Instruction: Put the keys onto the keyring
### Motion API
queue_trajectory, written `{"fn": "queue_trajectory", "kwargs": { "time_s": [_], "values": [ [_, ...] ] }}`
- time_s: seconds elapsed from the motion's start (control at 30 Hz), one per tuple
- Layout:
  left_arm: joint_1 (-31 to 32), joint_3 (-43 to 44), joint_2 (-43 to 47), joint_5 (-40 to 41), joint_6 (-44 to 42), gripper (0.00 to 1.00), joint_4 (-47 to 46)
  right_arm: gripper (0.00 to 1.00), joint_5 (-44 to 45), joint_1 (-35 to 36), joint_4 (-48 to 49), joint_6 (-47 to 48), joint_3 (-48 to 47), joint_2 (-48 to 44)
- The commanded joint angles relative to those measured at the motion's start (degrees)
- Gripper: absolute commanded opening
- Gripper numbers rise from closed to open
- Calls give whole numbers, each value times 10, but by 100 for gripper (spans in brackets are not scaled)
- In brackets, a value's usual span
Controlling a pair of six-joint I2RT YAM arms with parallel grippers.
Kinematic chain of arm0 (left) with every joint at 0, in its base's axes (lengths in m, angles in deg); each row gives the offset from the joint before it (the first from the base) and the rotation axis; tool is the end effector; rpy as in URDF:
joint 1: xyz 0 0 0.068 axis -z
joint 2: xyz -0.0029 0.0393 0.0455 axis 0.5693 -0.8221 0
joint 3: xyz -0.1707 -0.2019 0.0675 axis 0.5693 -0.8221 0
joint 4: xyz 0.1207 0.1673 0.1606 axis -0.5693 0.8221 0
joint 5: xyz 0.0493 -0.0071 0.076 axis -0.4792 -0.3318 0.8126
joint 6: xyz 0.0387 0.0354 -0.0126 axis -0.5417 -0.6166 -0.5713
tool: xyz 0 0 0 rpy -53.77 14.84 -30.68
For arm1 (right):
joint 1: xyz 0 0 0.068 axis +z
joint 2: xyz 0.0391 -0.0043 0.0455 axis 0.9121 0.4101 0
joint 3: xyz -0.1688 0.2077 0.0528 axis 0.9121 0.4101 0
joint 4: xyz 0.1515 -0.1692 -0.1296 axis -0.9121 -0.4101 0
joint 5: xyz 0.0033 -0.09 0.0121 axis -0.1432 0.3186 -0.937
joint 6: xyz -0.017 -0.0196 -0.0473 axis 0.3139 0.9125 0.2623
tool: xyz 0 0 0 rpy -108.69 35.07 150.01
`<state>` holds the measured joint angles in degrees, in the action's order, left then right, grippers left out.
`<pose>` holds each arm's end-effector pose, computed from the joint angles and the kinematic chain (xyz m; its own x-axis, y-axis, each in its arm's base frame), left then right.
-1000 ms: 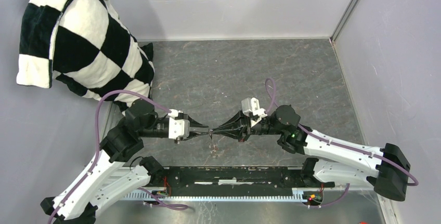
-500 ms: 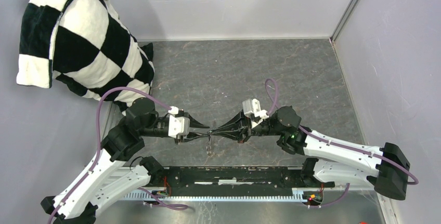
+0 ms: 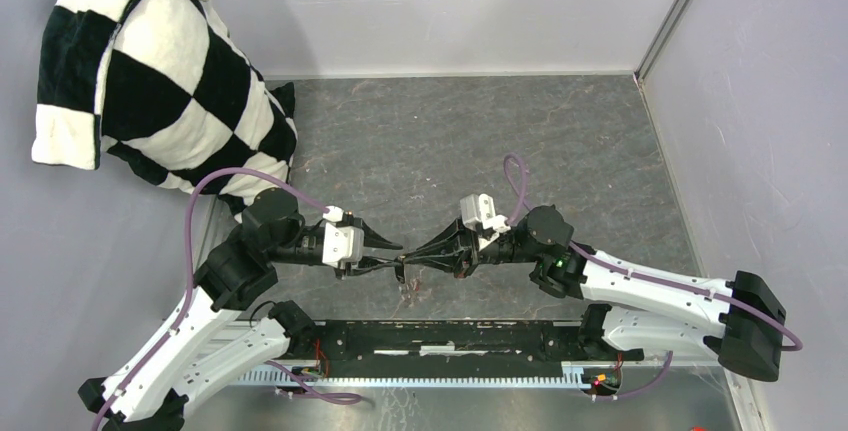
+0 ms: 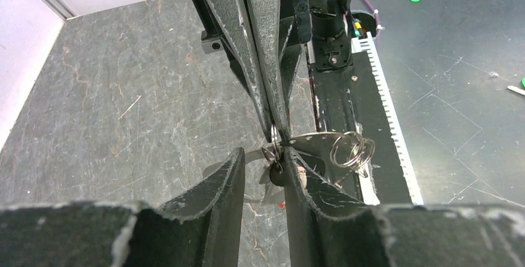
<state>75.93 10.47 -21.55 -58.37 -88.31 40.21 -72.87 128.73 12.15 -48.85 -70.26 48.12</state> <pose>0.0759 -0.1010 0.3638 0.2231 0.1824 -0.9576 0.9747 -0.0284 0.2217 0.0913 0.2197 0.3278 -0.0513 0.2000 -0.9785 -0.9947 -0.0977 0.0322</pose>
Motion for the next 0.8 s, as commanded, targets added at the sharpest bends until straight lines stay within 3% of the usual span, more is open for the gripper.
{"fn": "queue_trajectory", "kwargs": {
  "time_s": [0.0,0.07,0.2,0.33,0.4,0.5,0.53,0.77],
  "values": [
    [1,18,2,-29,12,35,-8,0,20,5,16,14,-10,-3],
    [1,16,3,-35,13,29,-10,0,26,6,20,14,-10,-4],
    [1,0,2,-16,18,4,-24,0,28,9,32,10,-9,0],
    [1,-4,0,25,19,2,-25,0,27,10,28,5,-10,-2],
    [1,-2,1,32,16,2,-21,12,30,10,-2,7,-21,-2],
    [1,3,-2,46,4,2,-6,39,43,10,-124,45,-67,-9],
    [1,5,-3,52,2,2,-2,44,44,11,-168,70,-90,-9],
    [1,10,-12,60,-4,2,10,45,6,9,-450,180,-247,39]
  ]
}}
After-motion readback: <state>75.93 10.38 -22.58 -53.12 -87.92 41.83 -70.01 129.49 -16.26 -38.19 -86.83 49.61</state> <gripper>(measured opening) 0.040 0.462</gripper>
